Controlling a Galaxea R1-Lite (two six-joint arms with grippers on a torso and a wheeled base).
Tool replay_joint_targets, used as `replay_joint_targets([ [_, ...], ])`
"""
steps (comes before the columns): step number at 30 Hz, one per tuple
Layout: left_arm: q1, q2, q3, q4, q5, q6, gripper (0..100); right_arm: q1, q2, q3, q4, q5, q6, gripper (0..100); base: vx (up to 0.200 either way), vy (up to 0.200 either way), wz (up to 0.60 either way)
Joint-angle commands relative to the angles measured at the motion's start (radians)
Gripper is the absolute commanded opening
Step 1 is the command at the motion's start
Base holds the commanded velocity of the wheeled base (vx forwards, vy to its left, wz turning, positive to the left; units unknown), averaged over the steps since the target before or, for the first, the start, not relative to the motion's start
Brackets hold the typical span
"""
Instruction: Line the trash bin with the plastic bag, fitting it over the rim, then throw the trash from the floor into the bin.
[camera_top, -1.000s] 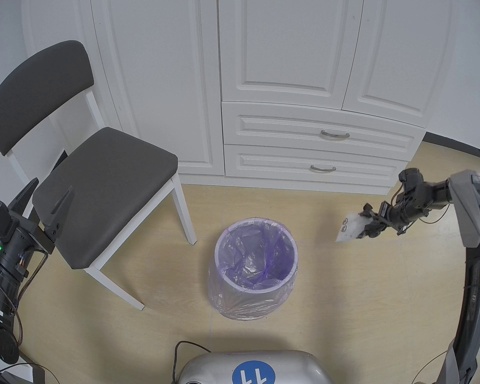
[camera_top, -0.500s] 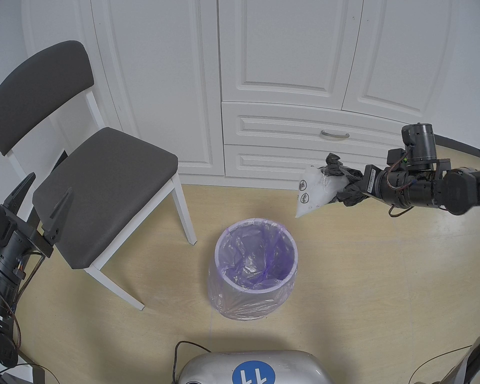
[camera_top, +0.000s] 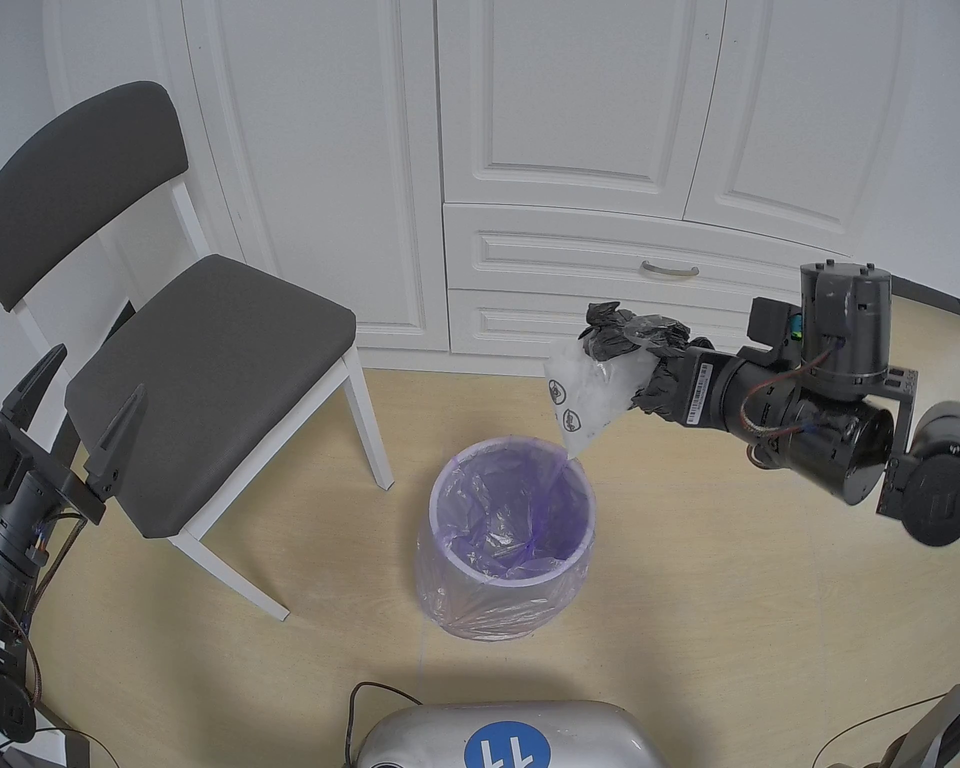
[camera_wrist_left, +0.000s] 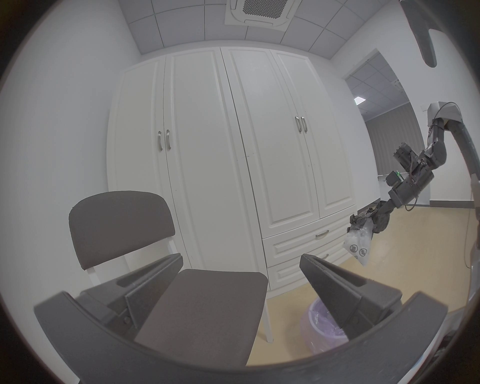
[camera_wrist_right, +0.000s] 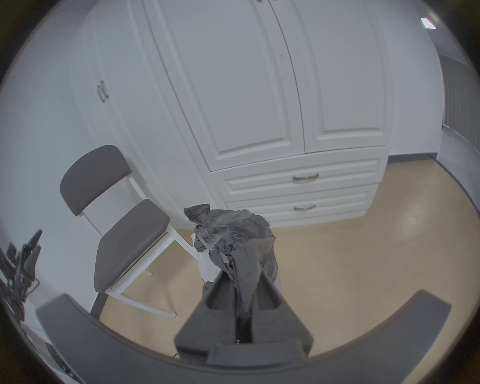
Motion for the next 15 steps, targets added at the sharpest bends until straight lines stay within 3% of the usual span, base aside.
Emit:
replay_joint_targets([
  [1,0.002,-0.005,0.000,-0.001,-0.001,0.003,100,0.070,0.079,0.096,-0.139,-0.067,-0.074,0,0.000,0.000,0.00],
  [3,0.002,-0.007,-0.004,-0.001,0.001,0.003,100,0.058,0.194,0.123,-0.306,-0.120,-0.154,0,0.000,0.000,0.00],
  [7,0.002,-0.010,-0.005,-0.001,0.001,0.003,100,0.038,0.320,0.123,-0.469,-0.189,-0.217,0,0.000,0.000,0.00],
  [8,0.002,-0.016,-0.005,-0.001,0.001,0.001,100,0.033,0.394,0.122,-0.578,-0.223,-0.266,0,0.000,0.000,0.00],
  [9,0.002,-0.016,-0.005,-0.001,0.001,0.001,100,0.033,0.394,0.122,-0.578,-0.223,-0.266,0,0.000,0.000,0.00],
  [11,0.002,-0.019,-0.007,-0.001,0.001,0.001,100,0.027,0.503,0.126,-0.782,-0.231,-0.359,0,0.000,0.000,0.00],
  [15,0.003,-0.018,-0.008,-0.001,0.001,0.001,100,0.025,0.613,0.123,-0.986,-0.226,-0.465,0,0.000,0.000,0.00],
])
